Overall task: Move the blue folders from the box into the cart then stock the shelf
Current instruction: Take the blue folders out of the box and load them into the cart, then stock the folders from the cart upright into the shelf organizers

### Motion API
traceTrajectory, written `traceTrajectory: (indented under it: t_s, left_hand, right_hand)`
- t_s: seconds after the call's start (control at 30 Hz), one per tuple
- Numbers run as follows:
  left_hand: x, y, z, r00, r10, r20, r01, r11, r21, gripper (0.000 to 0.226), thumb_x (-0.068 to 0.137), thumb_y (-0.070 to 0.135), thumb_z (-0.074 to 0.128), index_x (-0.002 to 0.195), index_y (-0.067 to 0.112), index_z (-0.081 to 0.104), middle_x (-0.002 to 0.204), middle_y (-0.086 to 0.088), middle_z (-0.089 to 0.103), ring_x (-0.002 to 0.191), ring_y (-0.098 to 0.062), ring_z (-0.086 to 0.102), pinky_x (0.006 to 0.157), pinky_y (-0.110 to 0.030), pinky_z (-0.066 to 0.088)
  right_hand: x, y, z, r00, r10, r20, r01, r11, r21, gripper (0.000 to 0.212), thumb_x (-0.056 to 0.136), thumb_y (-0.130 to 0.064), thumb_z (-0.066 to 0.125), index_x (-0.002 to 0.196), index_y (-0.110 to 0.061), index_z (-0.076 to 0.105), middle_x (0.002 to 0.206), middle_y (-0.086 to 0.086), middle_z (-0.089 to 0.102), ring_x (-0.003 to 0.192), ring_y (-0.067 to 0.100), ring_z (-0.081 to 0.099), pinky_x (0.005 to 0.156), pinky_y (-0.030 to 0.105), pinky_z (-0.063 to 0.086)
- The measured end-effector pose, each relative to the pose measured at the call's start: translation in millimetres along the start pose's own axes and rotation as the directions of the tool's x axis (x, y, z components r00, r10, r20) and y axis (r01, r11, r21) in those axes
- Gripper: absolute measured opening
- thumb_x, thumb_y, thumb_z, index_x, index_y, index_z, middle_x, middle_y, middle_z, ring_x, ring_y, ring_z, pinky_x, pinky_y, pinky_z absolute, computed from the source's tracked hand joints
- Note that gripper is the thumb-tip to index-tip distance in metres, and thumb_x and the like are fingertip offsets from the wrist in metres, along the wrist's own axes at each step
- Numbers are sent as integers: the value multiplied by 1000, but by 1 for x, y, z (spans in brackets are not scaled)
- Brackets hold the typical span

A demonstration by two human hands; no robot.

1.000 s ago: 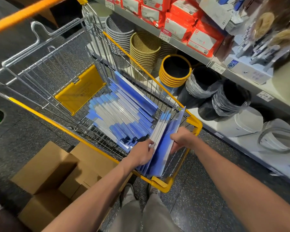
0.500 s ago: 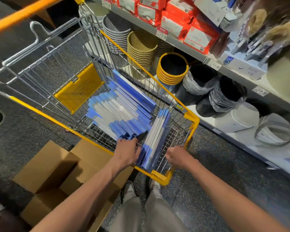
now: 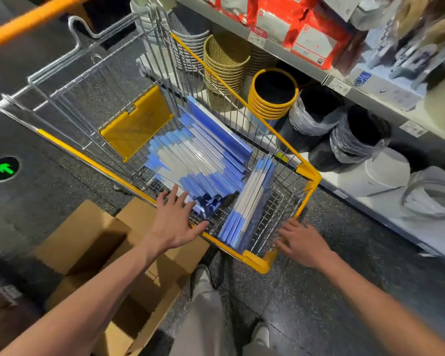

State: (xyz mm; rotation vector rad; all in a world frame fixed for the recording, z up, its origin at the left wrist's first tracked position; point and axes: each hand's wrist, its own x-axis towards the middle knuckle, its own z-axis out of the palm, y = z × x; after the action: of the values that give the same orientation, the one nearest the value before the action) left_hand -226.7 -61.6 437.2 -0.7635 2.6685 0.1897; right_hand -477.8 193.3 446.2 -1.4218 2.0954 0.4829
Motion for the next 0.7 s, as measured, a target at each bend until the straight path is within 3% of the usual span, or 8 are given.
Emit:
traceTrajectory:
  t_s: [0.13,0.2,0.3,0.43,0.47,0.57,0.7]
  left_hand:
    - [-4,25,2,1000,-1,-10,1,1000,14,96,85,89,10,153,27,41,164,-8,28,155,-33,7,121,-58,7]
    - [-5,39,5,1000,13,-3,-13,1000,22,98,84,90,8,153,28,40,164,-6,28,155,-31,7,121,-59,7]
    - [-8,63,8,1000,31,1,-31,999,13,98,83,92,9,152,29,40,164,-4,29,155,-29,6,121,-60,7]
    - [-11,102,7,998,62,17,-62,998,-1,102,80,93,8,154,29,37,164,-4,28,156,-29,5,121,-60,3]
    - [-12,111,7,997,73,20,-73,997,-1,103,79,93,7,154,29,36,164,-4,28,155,-30,6,120,-61,2]
    - [-12,149,13,996,88,-8,-88,996,-29,103,79,93,8,153,29,37,164,-6,28,155,-30,5,118,-64,1]
    - [-12,214,20,995,66,-72,-72,994,-85,100,75,93,7,148,35,46,164,-1,28,156,-27,3,116,-61,-1]
  right_hand:
    - [-21,12,15,999,-9,-43,10,1000,28,113,71,-78,-30,125,-28,56,138,-7,47,143,14,30,105,44,40]
    - [-31,23,27,998,-5,-60,8,999,47,118,64,-79,-36,120,-29,55,134,-8,48,138,13,33,100,40,42]
    - [-49,41,47,998,-14,-55,18,997,72,121,63,-79,-35,132,-31,51,142,-7,44,144,14,26,98,40,46]
    - [-75,66,71,998,17,-57,-9,990,144,71,96,-64,4,152,-33,34,152,-6,34,152,14,8,106,45,45]
    - [-79,73,76,998,26,-56,-17,988,153,66,99,-61,8,151,-32,36,152,-5,34,152,15,7,106,46,45]
    - [-94,108,98,997,24,-78,-12,988,155,80,94,-66,-4,144,-28,45,152,0,34,152,17,6,109,48,42]
    - [-116,160,122,994,25,-103,-4,980,199,49,106,-49,22,139,-27,51,152,-1,31,150,14,4,111,50,39]
